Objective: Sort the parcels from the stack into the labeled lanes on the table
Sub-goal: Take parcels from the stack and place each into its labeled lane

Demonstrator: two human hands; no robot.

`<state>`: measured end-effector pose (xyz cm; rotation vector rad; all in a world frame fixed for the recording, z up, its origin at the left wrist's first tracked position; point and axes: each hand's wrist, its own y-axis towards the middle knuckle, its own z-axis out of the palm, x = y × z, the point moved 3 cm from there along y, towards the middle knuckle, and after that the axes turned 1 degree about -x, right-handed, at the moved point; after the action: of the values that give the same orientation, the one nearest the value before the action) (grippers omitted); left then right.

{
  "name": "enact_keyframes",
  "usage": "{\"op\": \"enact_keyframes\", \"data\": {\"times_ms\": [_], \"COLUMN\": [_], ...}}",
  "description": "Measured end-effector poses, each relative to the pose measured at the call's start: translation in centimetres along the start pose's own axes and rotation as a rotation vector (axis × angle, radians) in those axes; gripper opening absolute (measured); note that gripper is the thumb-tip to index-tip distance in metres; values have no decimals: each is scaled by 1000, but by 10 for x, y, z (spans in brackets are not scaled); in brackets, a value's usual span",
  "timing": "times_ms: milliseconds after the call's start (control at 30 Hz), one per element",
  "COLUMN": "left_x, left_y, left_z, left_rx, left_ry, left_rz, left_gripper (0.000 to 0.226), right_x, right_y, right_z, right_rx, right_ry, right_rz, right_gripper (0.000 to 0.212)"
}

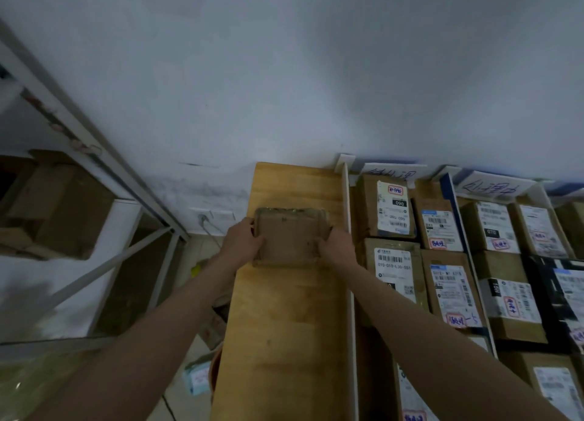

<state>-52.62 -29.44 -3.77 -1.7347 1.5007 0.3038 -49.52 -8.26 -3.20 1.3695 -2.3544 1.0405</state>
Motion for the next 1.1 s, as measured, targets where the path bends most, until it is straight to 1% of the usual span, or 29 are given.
{"op": "enact_keyframes", "data": {"times_ms": [33, 133, 167, 233, 300, 367, 433, 500, 600, 667, 733, 833, 900, 967, 1033, 1100], "left_x": [0, -2, -2, -2, 3, 14, 25, 35, 43, 43, 40, 32, 29, 28, 27, 25], "left_y": [-3, -16, -22, -35, -49, -65, -81, -96, -113, -123, -133, -152, -166, -181, -193, -203], "left_z": [-1, -11, -15, -22, -23, -20, -17, -16, -18, -23, -34, -58, -72, -81, -90, -103], "left_rx": [-23, -138, -174, -198, -164, -102, -43, -27, -24, -5, 4, -16, -10, 9, 27, 42], "left_ry": [-33, -168, -211, -283, -313, -279, -258, -273, -312, -321, -362, -377, -382, -386, -399, -409], "left_rz": [7, -5, -29, -65, -66, -28, 25, 40, 35, 62, 112, 210, 234, 254, 283, 306], "left_gripper": [43, 38, 43, 56, 62, 63, 56, 50, 49, 53, 51, 49, 49, 49, 50, 52], "right_x": [-2, -10, -13, -22, -33, -43, -51, -56, -56, -52, -47, -38, -32, -24, -16, -12], "right_y": [-2, -17, -23, -39, -57, -73, -83, -90, -101, -109, -119, -133, -142, -151, -162, -175], "right_z": [-1, -5, -5, -2, 3, 7, 7, 7, 7, 5, -1, -17, -26, -34, -39, -44], "right_rx": [-31, -128, -135, -91, -31, 11, 58, 127, 213, 256, 283, 297, 291, 313, 398, 509], "right_ry": [16, 154, 205, 252, 260, 258, 245, 322, 537, 615, 663, 656, 640, 628, 593, 559], "right_rz": [-11, -76, -97, -125, -143, -134, -92, -17, 115, 175, 200, 152, 113, 80, 14, -46], "right_gripper": [31, 39, 42, 45, 41, 31, 23, 16, 24, 35, 43, 46, 46, 51, 52, 48]}}
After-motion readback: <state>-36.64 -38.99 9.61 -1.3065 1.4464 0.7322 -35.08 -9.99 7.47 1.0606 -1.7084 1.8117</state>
